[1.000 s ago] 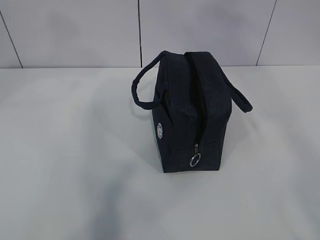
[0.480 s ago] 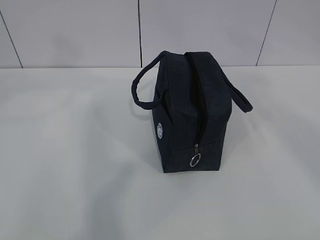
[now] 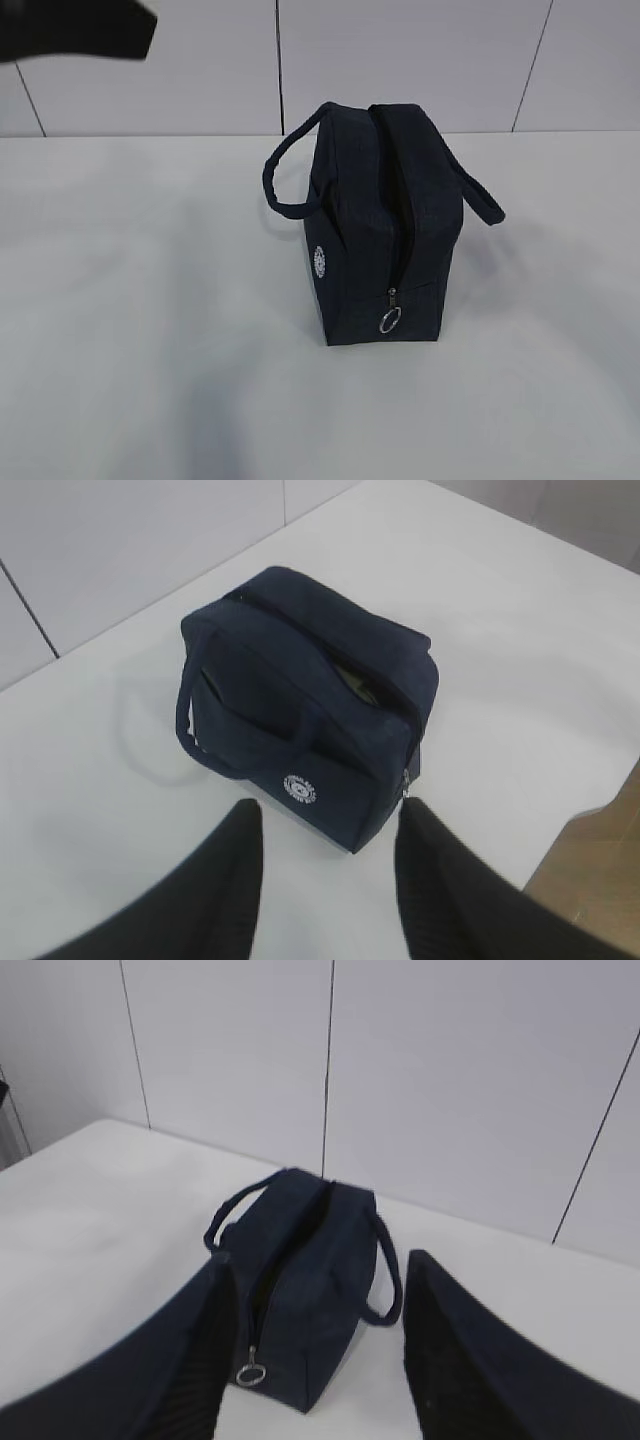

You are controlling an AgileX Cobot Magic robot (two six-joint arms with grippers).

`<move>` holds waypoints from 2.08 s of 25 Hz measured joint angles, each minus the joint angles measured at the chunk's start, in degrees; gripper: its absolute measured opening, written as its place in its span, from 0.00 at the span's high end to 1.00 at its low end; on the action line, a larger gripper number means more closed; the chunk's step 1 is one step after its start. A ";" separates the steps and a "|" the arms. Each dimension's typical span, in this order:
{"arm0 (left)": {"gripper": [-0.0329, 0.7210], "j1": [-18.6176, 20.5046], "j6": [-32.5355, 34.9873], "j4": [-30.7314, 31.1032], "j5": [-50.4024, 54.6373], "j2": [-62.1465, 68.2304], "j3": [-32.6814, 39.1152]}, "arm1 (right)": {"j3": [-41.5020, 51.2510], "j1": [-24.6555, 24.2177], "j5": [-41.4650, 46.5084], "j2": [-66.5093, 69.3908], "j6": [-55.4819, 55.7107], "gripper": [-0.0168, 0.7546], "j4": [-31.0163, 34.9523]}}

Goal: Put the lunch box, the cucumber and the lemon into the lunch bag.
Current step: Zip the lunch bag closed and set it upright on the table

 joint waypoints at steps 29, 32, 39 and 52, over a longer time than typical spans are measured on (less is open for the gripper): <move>0.57 -0.04 0.45 -12.23 -16.51 -14.18 18.79 | 15.82 0.00 -1.90 20.70 -20.22 0.48 26.51; 0.57 -0.04 0.45 -12.23 -16.51 -14.18 18.79 | 15.92 0.60 -2.81 25.56 -25.27 0.50 30.16; 0.57 -0.04 0.45 -12.23 -16.51 -14.18 18.79 | 15.90 8.14 -14.89 38.16 -30.98 0.52 31.97; 0.57 -0.04 0.45 -13.32 -19.75 -14.18 18.79 | 15.90 20.08 -30.76 53.29 -31.95 0.71 33.33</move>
